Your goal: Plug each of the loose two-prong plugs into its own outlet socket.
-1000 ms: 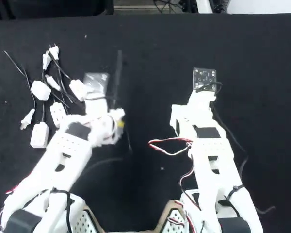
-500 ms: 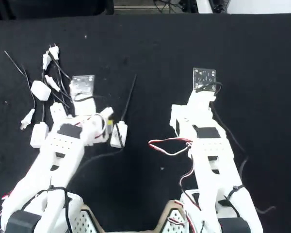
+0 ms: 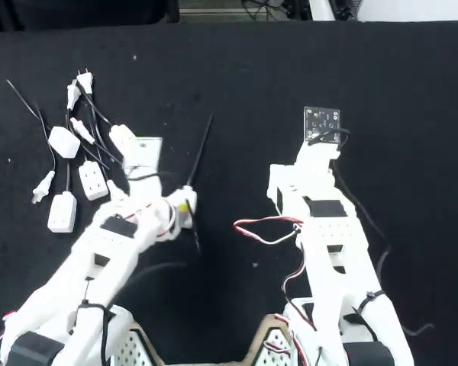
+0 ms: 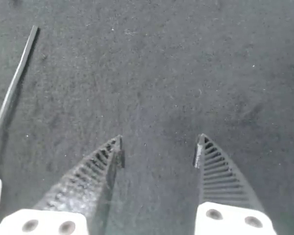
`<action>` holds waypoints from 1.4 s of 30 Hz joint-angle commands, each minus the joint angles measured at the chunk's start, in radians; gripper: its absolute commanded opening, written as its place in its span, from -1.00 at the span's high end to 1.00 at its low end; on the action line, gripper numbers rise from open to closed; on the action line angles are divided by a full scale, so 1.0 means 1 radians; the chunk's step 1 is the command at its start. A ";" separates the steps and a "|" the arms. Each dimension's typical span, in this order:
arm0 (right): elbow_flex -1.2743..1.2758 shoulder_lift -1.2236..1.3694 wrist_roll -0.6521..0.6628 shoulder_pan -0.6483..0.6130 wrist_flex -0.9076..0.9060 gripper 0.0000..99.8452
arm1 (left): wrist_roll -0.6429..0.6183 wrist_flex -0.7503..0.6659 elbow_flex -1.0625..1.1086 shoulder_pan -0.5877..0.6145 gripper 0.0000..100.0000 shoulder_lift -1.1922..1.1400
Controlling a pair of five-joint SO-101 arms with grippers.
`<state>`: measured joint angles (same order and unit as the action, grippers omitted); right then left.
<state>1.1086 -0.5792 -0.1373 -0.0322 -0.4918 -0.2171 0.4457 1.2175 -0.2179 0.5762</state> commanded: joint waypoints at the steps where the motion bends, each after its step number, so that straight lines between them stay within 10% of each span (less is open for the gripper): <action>1: -0.047 0.001 -0.008 0.012 0.028 0.54 | 0.008 -0.018 -0.005 0.163 0.62 -0.005; 19: -0.047 0.001 -0.008 0.012 0.029 0.54 | -0.002 -0.006 -0.077 0.383 0.62 -0.003; 29: -0.045 0.002 -0.006 -0.049 0.029 0.54 | 0.006 0.454 -0.280 0.140 0.61 0.173; 42: -0.025 0.002 -0.006 -0.100 0.031 0.54 | 0.074 -0.141 0.035 0.042 0.61 0.028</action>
<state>1.1086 -0.5792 -0.1373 -0.1166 -0.4918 -0.2094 0.4289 1.2559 -0.1749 0.6759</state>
